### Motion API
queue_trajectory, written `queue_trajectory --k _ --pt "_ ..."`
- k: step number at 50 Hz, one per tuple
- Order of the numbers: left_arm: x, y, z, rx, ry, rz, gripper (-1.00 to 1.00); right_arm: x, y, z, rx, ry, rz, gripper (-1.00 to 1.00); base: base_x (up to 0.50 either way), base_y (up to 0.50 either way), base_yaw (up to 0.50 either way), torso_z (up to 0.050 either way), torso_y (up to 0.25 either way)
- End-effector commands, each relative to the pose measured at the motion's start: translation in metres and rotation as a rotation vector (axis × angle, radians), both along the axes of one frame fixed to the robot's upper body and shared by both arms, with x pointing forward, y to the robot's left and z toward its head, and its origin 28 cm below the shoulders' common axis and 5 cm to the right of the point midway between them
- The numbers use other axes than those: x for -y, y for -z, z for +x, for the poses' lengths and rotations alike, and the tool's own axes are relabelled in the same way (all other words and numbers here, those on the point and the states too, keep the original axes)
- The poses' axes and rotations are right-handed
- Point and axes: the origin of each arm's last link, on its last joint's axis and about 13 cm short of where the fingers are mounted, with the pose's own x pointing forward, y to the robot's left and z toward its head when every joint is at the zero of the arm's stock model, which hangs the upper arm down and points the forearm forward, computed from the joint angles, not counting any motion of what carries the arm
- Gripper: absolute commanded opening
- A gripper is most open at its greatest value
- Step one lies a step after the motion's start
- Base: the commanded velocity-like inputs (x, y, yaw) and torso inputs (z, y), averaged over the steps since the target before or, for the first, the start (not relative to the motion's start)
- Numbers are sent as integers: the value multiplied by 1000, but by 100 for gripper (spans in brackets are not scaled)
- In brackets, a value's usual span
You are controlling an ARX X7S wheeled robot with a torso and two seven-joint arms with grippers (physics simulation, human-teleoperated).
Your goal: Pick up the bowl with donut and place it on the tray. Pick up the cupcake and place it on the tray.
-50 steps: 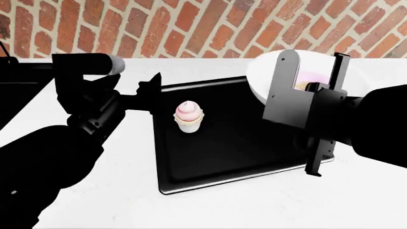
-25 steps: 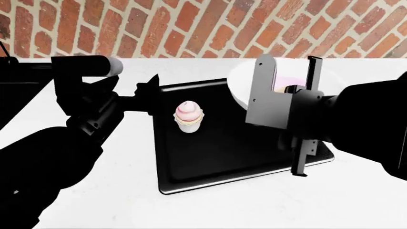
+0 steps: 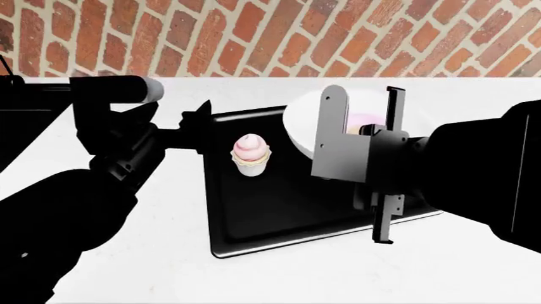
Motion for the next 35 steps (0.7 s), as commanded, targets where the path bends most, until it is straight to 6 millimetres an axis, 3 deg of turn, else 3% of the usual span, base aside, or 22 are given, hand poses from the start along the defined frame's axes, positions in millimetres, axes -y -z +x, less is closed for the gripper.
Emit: queue_trajectory --k 1,35 --pt "0 0 1 -2 0 1 100 -2 -6 4 96 -22 8 -100 0 0 0 0 0" --pt "1 4 4 -13 -3 0 100 -4 11 12 68 -43 41 -100 0 0 0 0 1"
